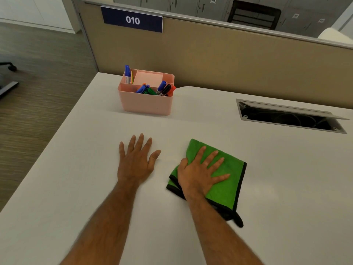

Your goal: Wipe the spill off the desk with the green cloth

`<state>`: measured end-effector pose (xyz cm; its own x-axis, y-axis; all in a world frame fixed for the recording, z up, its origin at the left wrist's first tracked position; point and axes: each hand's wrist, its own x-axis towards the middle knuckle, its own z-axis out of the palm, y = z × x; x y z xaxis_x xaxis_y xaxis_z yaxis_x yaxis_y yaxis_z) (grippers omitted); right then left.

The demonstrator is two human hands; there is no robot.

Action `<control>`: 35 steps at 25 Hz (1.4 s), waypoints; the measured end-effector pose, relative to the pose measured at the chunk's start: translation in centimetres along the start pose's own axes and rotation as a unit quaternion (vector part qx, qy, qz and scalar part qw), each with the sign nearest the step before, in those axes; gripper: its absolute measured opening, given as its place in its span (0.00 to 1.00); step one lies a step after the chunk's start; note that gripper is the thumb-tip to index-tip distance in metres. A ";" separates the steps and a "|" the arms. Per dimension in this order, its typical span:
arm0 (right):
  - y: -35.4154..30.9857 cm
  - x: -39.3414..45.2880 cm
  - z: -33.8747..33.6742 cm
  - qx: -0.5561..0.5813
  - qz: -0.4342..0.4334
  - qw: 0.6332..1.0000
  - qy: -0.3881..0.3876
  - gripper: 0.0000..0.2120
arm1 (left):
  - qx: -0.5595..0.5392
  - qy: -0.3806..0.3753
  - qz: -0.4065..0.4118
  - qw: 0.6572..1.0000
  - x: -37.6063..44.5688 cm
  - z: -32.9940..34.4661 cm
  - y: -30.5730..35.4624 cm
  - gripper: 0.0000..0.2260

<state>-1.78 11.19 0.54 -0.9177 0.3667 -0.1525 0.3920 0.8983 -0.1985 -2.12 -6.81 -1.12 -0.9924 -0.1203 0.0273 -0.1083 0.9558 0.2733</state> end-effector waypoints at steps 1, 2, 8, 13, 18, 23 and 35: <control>-0.3 0.7 -0.1 -0.002 0.001 1.000 0.001 0.37 | 0.003 -0.005 0.001 1.000 0.1 0.0 0.0 0.34; -0.6 1.3 -0.1 -0.003 0.000 1.000 0.001 0.37 | 0.004 -0.009 0.000 1.000 0.1 0.0 0.0 0.34; -2.1 5.2 -0.4 -0.016 -0.023 1.000 -0.004 0.38 | 0.005 -0.015 0.001 1.000 0.2 -0.2 0.1 0.36; -2.4 8.1 -0.9 -0.047 -0.111 0.993 -0.020 0.38 | 0.008 -0.020 0.002 1.000 0.3 -0.1 0.1 0.35; -1.3 10.7 -1.8 -0.098 -0.290 0.950 -0.059 0.33 | 0.011 -0.014 0.005 1.000 0.4 0.1 0.1 0.35; 0.1 11.1 -2.6 -0.101 -0.416 0.899 -0.090 0.35 | 0.013 -0.012 0.004 1.000 0.4 0.1 0.1 0.37; 3.5 6.0 -2.3 -0.051 -0.530 0.836 -0.133 0.34 | 0.004 -0.014 0.000 1.000 0.0 0.2 -0.1 0.33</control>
<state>-6.11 17.09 1.15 -0.6933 -0.7035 -0.1563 -0.6529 0.7050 -0.2770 -2.18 -6.81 -1.35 -0.9935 -0.1135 -0.0007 -0.1096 0.9579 0.2655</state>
